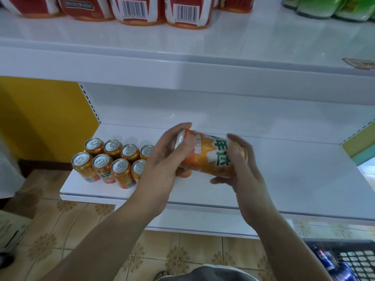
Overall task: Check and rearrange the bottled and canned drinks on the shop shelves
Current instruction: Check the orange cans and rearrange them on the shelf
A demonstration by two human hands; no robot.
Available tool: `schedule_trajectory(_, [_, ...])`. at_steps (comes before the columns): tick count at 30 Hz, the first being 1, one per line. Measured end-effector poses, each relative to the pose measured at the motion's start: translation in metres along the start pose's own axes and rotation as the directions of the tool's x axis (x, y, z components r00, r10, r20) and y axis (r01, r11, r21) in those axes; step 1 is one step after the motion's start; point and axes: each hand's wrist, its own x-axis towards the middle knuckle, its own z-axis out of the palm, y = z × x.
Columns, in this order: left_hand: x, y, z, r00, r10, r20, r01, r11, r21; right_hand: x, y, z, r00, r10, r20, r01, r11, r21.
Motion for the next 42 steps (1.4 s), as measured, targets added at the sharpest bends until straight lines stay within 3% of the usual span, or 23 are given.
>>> schedule_trajectory(2, [0.001, 0.000, 0.004, 0.991, -0.130, -0.027, 0.129, 0.990, -0.062, -0.001, 0.001, -0.002, 0.995, -0.101, 0.013, 0.101, 0.989, -0.104])
schedule_trajectory(4, [0.003, -0.002, 0.006, 0.984, -0.177, 0.004, 0.177, 0.984, -0.019, -0.002, 0.001, -0.003, 0.992, -0.122, -0.027, 0.118, 0.986, -0.120])
schedule_trajectory(7, [0.003, -0.006, 0.005, 0.993, -0.092, 0.070, 0.088, 0.994, 0.065, -0.002, -0.001, -0.001, 0.998, 0.028, -0.064, -0.028, 1.000, 0.002])
schedule_trajectory(9, [0.003, -0.008, 0.005, 0.997, -0.064, 0.048, 0.062, 0.997, 0.037, -0.003, 0.000, -0.002, 0.997, 0.075, -0.032, -0.076, 0.997, -0.017])
schedule_trajectory(12, [0.003, -0.004, 0.005, 0.981, -0.194, 0.010, 0.195, 0.978, -0.077, -0.005, 0.004, -0.004, 0.997, -0.059, -0.045, 0.055, 0.993, -0.104])
schedule_trajectory(14, [0.003, -0.005, 0.003, 0.973, -0.226, 0.038, 0.227, 0.973, -0.030, -0.003, 0.005, -0.004, 0.991, -0.104, -0.089, 0.093, 0.989, -0.113])
schedule_trajectory(18, [-0.001, -0.006, 0.007, 0.997, -0.055, 0.049, 0.051, 0.996, 0.075, -0.003, 0.001, 0.000, 0.993, 0.104, -0.060, -0.101, 0.994, 0.049])
schedule_trajectory(21, [0.001, -0.002, 0.008, 0.993, -0.110, -0.036, 0.109, 0.993, -0.045, -0.006, 0.005, 0.000, 0.999, 0.006, -0.032, -0.006, 1.000, -0.018])
schedule_trajectory(24, [0.001, -0.003, 0.006, 0.983, -0.181, -0.012, 0.180, 0.981, -0.073, -0.007, 0.008, 0.000, 0.992, -0.103, -0.072, 0.098, 0.993, -0.070])
schedule_trajectory(29, [-0.001, -0.009, 0.005, 0.997, -0.074, -0.002, 0.074, 0.997, -0.004, -0.007, 0.005, 0.002, 0.993, 0.027, -0.112, -0.033, 0.998, -0.053])
schedule_trajectory(33, [-0.003, -0.008, 0.010, 0.987, -0.151, -0.061, 0.145, 0.985, -0.099, -0.011, 0.013, 0.006, 0.985, -0.142, -0.098, 0.123, 0.976, -0.177])
schedule_trajectory(35, [-0.003, -0.008, 0.010, 0.992, -0.120, -0.051, 0.117, 0.992, -0.041, -0.011, 0.012, 0.005, 0.984, -0.130, -0.121, 0.117, 0.987, -0.113])
schedule_trajectory(39, [-0.001, -0.005, 0.010, 1.000, -0.010, 0.014, 0.010, 1.000, -0.024, -0.009, 0.009, 0.004, 0.991, 0.069, -0.117, -0.070, 0.998, -0.006])
schedule_trajectory(42, [-0.001, -0.001, 0.016, 0.998, -0.039, -0.058, 0.039, 0.999, -0.016, -0.011, 0.014, 0.007, 0.993, -0.026, -0.116, 0.025, 1.000, -0.017])
